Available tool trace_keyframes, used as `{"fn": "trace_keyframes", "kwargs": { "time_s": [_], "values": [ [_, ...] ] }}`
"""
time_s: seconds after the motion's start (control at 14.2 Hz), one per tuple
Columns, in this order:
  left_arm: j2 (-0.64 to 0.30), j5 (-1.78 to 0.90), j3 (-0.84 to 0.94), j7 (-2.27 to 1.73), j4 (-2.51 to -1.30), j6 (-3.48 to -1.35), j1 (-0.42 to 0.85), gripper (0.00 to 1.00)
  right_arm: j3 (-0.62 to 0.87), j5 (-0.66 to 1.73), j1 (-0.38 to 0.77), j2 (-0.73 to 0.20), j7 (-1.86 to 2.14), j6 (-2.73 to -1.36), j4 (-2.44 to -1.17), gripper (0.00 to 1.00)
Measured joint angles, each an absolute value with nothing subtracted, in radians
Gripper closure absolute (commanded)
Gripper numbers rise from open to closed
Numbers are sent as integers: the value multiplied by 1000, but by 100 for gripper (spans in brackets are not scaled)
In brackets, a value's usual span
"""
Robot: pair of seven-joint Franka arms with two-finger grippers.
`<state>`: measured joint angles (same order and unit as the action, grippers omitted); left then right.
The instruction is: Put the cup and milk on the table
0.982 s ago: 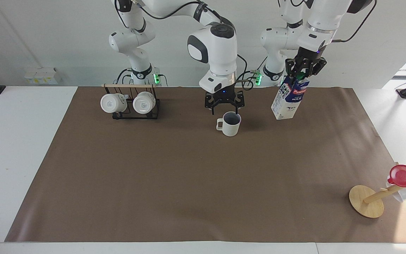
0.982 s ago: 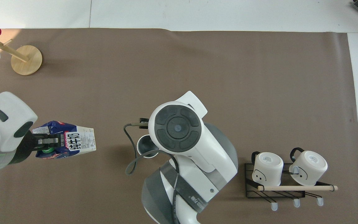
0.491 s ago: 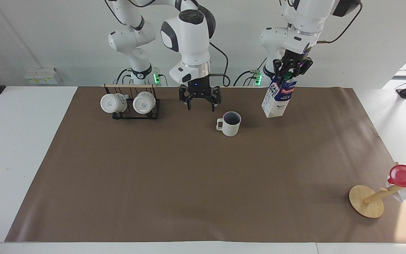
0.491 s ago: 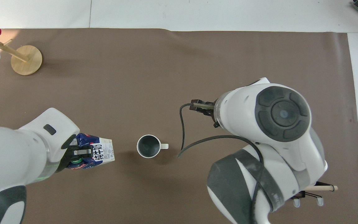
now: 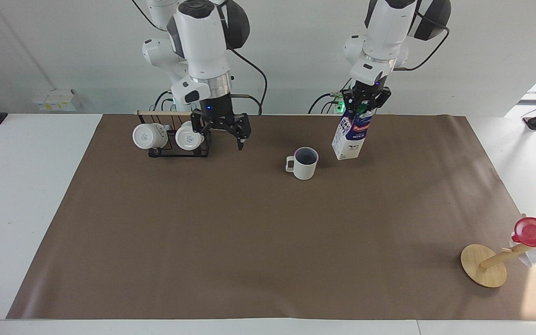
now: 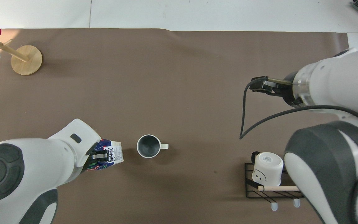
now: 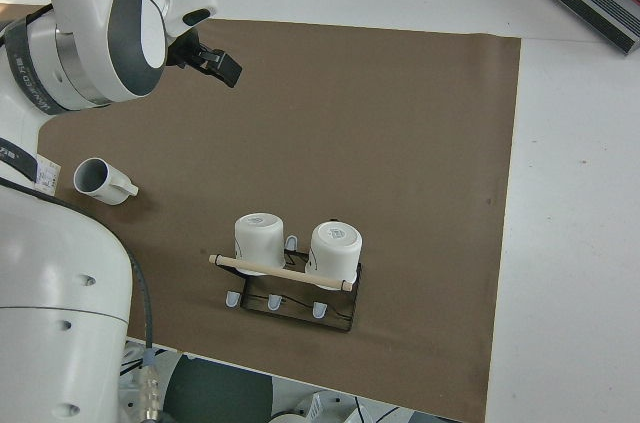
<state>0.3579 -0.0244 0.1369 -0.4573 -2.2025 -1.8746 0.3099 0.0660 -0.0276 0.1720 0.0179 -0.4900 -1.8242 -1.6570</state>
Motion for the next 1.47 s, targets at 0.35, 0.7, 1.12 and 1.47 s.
{"fn": "trace_keyframes", "kwargs": {
  "time_s": [0.35,0.7,1.12,1.47],
  "values": [
    [359,-24,137,-464,-2265,-1959,310,62,66,-49,129,18,-385,-1601,-1544,0],
    [356,-24,138,-471,-2325,-2050,310,62,61,-56,103,20,-318,-1483,-1484,0],
    [342,-24,152,-478,-2340,-2094,310,62,31,-48,84,25,-240,-1452,-1491,0],
    [330,-24,171,-493,-2340,-2108,310,62,28,-27,49,30,-227,-1451,-1494,0]
  ]
}}
